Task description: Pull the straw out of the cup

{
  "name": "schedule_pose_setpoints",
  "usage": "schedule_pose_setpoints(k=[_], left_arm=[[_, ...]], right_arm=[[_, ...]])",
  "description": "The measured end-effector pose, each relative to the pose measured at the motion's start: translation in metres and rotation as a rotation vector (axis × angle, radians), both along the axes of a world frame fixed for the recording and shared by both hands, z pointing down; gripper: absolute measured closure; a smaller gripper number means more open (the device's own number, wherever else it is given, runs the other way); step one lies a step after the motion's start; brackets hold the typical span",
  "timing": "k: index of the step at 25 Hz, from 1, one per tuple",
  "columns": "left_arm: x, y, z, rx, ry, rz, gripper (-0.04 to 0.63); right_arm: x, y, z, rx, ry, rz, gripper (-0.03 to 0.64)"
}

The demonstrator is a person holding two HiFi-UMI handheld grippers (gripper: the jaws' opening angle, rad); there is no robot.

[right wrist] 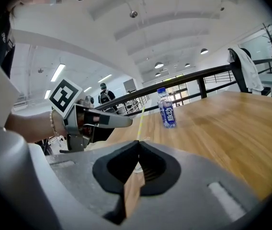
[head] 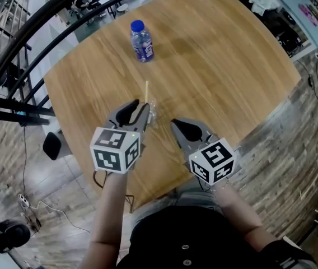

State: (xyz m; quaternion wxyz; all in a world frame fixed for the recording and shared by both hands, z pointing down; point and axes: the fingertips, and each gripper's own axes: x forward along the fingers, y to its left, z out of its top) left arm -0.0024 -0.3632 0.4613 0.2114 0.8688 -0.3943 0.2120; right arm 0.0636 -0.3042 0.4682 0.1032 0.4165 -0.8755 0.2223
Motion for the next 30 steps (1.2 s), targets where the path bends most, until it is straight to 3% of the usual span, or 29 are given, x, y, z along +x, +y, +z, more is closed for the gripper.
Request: schedule_pose_setpoints(k=[6,15,30], left_arm=[[0.01,-0.013,0.012,-0.03,-0.022,0.062,0.492],[0.014,-0.023,0.024,-0.064,-0.061,0.07,0.494],[0.014,-0.024,0.028,-0.074,-0.093,0.09,0.558]], right_arm=[[0.007,-0.007,0.01,-0.025,-0.001,0.021,0.618],[0.007,-0.006,0.026,-0.057,-0.007,0.025,0.618],[0.016,-0.004,0.028,-0.068,-0.006,0.046,0.618]])
